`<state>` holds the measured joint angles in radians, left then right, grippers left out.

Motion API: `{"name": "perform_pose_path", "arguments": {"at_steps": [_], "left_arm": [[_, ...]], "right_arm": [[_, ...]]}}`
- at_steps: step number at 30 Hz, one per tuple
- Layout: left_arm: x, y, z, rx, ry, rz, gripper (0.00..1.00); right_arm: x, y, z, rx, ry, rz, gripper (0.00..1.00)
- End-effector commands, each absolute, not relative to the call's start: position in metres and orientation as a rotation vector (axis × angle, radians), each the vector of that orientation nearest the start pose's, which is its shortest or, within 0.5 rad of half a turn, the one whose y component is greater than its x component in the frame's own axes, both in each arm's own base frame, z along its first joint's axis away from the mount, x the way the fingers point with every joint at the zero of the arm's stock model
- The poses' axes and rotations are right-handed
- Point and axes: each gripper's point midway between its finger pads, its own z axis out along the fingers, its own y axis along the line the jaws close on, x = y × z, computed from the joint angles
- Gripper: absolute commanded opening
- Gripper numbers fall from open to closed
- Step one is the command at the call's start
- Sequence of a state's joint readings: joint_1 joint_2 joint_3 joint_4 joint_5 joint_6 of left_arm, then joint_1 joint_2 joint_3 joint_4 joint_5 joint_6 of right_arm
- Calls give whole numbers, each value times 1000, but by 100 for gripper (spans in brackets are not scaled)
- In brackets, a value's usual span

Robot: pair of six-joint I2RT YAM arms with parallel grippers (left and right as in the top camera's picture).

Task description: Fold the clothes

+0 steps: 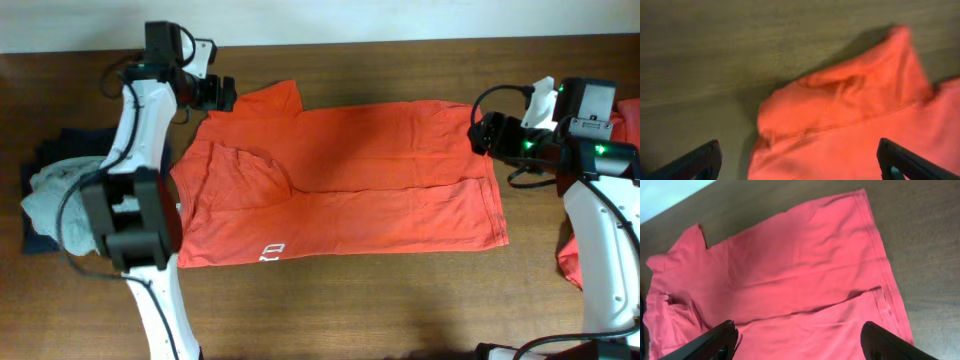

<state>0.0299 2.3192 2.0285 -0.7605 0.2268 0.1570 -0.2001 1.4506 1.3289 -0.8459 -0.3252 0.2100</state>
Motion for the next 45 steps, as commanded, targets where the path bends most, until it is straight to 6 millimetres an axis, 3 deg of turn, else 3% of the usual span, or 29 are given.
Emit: {"name": "perform_pose_path", "arguments": {"at_steps": [1,4,9,14,19,22,24,26,28,31,35,37,40,45], "left_arm": [[596,-37,71,298,2509,-306,99],[612,-37,56,301,2465,-292,99],[621,-36,31,303,2458,-284,94],[628,-37,25,311,2432,-279,72],[628,-37,24,311,2432,-279,61],[622,-38,19,310,2462,-293,37],[617,-39,16,309,2487,-303,14],[610,-39,14,305,2522,-311,0],[607,-38,21,302,2538,-314,0],[613,-35,51,300,2505,-303,0],[617,-35,112,307,2441,-287,0],[613,-36,129,308,2440,-287,0],[595,-38,133,305,2509,-307,0],[548,-51,115,314,2709,-366,0]], "right_arm": [[374,-16,210,383,2503,439,84],[371,-16,208,390,2517,441,83],[370,-18,204,400,2526,419,83],[368,-18,201,407,2544,422,83],[365,-17,199,412,2556,423,81],[362,-17,198,417,2567,425,79],[361,-17,197,419,2573,426,78],[360,-16,196,421,2579,428,77],[358,-16,196,424,2586,429,76],[356,-16,194,428,2595,430,76],[356,-16,194,428,2596,430,76],[356,-16,194,428,2596,430,76],[356,-16,194,428,2596,430,76],[356,-16,194,428,2595,430,76]]}}
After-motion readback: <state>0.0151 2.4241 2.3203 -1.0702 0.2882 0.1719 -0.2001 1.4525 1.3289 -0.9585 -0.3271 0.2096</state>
